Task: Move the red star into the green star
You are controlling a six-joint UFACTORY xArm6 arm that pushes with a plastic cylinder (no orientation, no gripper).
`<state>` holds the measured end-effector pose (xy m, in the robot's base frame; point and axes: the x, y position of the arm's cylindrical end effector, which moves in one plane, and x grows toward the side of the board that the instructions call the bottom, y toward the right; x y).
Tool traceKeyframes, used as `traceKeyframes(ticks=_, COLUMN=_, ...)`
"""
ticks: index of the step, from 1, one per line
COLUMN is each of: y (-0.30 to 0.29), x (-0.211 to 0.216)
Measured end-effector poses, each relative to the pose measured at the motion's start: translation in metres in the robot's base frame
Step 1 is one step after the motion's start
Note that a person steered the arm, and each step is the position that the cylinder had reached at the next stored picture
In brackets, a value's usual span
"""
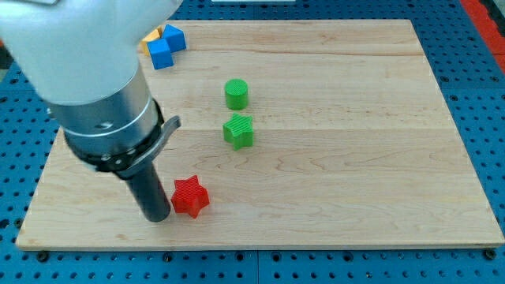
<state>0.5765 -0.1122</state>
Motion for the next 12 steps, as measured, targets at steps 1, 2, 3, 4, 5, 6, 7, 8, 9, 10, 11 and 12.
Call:
traceKeyframes(ticks=1, y=0.055, x=-0.001)
traceKeyframes(ticks=2, y=0.066, x=-0.013)
traceKeyframes(ticks=3, y=0.055, x=-0.046)
traceKeyframes(ticks=4, y=0.055, x=-0.059)
traceKeyframes(ticks=5, y=0.072, x=-0.059)
traceKeyframes(ticks=6, y=0.079, x=-0.061)
traceKeyframes(ticks=7, y=0.104, x=-0.062)
traceKeyframes(ticks=8, y=0.138, x=-0.062)
traceKeyframes(ticks=9, y=0.188, x=-0.063)
traceKeyframes(ticks=10, y=0.171, x=-0.081)
traceKeyframes(ticks=11, y=0.146, x=-0.099)
traceKeyframes(ticks=12, y=0.148, x=-0.145)
